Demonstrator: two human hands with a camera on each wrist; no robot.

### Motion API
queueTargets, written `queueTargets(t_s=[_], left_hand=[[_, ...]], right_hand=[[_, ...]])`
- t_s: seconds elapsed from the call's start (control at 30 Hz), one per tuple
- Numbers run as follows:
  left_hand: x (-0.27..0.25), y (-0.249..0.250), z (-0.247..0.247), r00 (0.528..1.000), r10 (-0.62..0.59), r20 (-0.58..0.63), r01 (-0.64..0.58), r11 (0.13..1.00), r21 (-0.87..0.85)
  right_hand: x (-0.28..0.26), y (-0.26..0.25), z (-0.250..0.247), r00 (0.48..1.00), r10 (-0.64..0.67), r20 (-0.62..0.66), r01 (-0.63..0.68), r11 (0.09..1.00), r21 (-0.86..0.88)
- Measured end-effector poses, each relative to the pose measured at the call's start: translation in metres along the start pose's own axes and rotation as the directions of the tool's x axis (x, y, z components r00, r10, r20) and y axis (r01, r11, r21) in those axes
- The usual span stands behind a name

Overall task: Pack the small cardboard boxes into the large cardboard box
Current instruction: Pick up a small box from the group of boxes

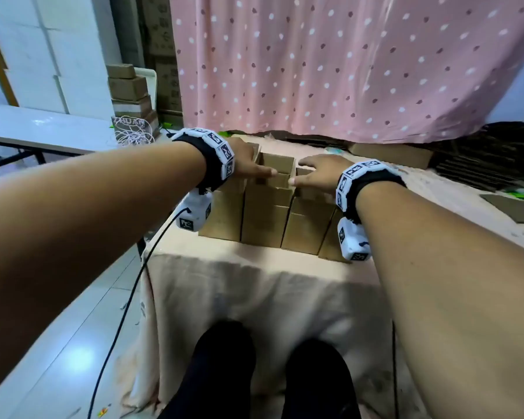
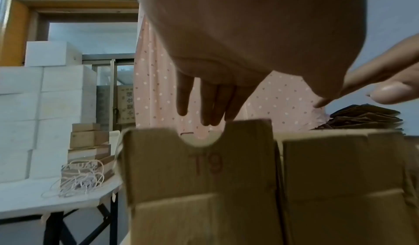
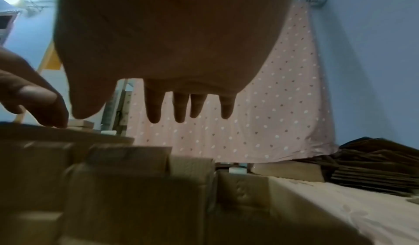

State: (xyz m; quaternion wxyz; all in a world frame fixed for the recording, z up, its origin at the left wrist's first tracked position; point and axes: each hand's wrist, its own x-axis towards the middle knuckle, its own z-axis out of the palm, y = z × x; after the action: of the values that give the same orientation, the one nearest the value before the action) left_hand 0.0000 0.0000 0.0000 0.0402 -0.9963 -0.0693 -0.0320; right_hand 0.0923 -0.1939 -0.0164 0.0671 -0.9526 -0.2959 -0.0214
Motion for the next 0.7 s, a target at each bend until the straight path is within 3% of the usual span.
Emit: queueTargets(t_s=[0.17,0.47,0.7], left_hand=[[-0.017,-0.003,0.036,0.991,0.007,0.132,-0.007,1.0,-0.001],[0.001,-0.009,0.061,0.998,-0.008,-0.056,0.005,0.998,-0.07],[0.003,-0.01,0.066,0.997,-0.037,-0.072,0.029,0.994,-0.109]], right_hand=[[0.003,-0.025,0.035,0.997,-0.051,0.065,0.053,0.998,-0.021],[0.005,-0.029,0.07,0.997,0.007,-0.071,0.0,0.995,0.102],[0.006,-0.031,0.071,0.995,0.008,-0.1,0.001,0.996,0.088]])
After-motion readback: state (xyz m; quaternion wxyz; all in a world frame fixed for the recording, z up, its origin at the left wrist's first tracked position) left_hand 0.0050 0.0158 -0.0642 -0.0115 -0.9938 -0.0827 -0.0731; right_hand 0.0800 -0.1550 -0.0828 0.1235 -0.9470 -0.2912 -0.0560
